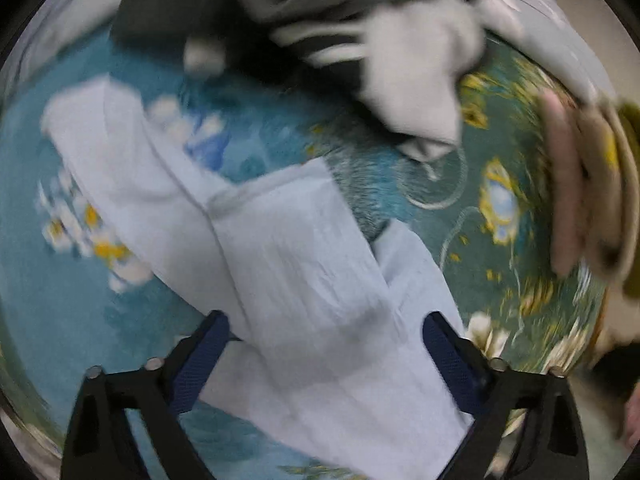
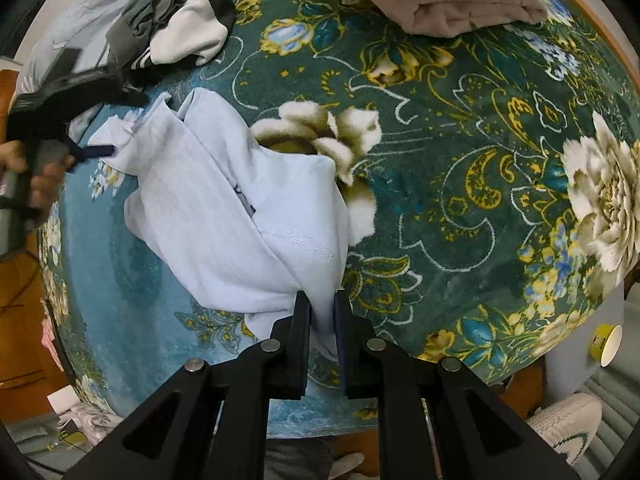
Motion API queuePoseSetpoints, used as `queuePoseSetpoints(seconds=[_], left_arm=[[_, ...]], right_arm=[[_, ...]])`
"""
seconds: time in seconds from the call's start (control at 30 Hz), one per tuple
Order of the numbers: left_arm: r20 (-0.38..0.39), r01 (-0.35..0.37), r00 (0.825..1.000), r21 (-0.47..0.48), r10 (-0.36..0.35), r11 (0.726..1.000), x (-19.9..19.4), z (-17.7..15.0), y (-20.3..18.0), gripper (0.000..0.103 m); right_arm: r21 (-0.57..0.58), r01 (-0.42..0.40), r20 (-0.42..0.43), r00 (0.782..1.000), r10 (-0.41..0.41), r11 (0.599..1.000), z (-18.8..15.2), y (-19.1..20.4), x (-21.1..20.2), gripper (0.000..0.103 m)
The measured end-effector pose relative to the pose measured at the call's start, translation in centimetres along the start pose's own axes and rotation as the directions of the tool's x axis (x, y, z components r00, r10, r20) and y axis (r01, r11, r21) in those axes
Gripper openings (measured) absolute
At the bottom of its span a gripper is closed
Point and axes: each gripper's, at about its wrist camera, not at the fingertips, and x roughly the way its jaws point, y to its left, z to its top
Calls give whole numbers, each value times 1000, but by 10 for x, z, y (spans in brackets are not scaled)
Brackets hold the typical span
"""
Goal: Fold clothes
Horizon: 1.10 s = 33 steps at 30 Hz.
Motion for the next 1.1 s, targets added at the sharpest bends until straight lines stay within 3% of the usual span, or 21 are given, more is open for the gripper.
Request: queuePoseSetpoints(seconds=[0.1, 0.17, 0.27, 0.33, 0.4, 0.5, 0.6, 0.63, 0.73, 0.83, 0.9, 1.0, 1.03, 1.07, 1.1], left_arm=[[-11, 2, 1000, -66, -3, 998, 10, 3, 6, 64], [-28, 6, 1000, -96, -9, 995, 15, 2, 10, 27], [-18, 38, 999, -129, -41, 991, 15, -2, 17, 2], [30, 71, 997, -129, -67, 989, 5, -7, 22, 0], [86, 120, 990, -130, -110, 984, -11, -15, 29, 0], [127, 126, 986, -111, -112, 986, -27, -23, 40, 0], [92, 99, 992, -133, -87, 986, -28, -19, 49, 4], [91, 100, 992, -158, -87, 982, -24, -19, 56, 11], [106, 110, 990, -218, -89, 970, -17, -17, 68, 53], [102, 160, 985, -212, -141, 964, -7, -15, 69, 51], [80, 147, 988, -187, -135, 971, 1, -13, 63, 48], [54, 159, 987, -194, -152, 968, 12, -11, 59, 36], [50, 165, 986, -204, -158, 965, 16, -11, 60, 27], [46, 170, 985, -215, -164, 962, 19, -10, 62, 11], [42, 169, 986, -221, -164, 961, 22, -10, 63, 5]], right_arm=[[2, 3, 16, 1000, -3, 1000, 5, -2, -6, 12], [3, 5, 27, 1000, -6, 1000, 8, -3, -10, 12], [33, -16, 43, 999, 15, 999, 15, -9, -21, 19], [48, -30, 61, 998, 27, 998, 21, -11, -28, 26], [61, -46, 74, 996, 42, 997, 28, -13, -32, 26], [52, -67, 66, 996, 63, 996, 44, -7, -22, 27], [12, -70, 58, 996, 70, 997, 66, 11, -7, 29], [2, -82, 58, 995, 82, 997, 73, 19, -2, 30], [-31, -106, 56, 993, 108, 994, 94, 40, 11, 34], [-63, -106, 60, 992, 110, 992, 109, 59, 17, 35], [-74, -111, 68, 991, 116, 991, 117, 68, 17, 35], [-74, -114, 71, 990, 119, 991, 121, 69, 16, 35], [-74, -112, 70, 991, 117, 991, 122, 69, 16, 36], [-69, -107, 65, 992, 111, 992, 121, 67, 17, 36], [-64, -102, 60, 993, 106, 993, 120, 65, 18, 36]])
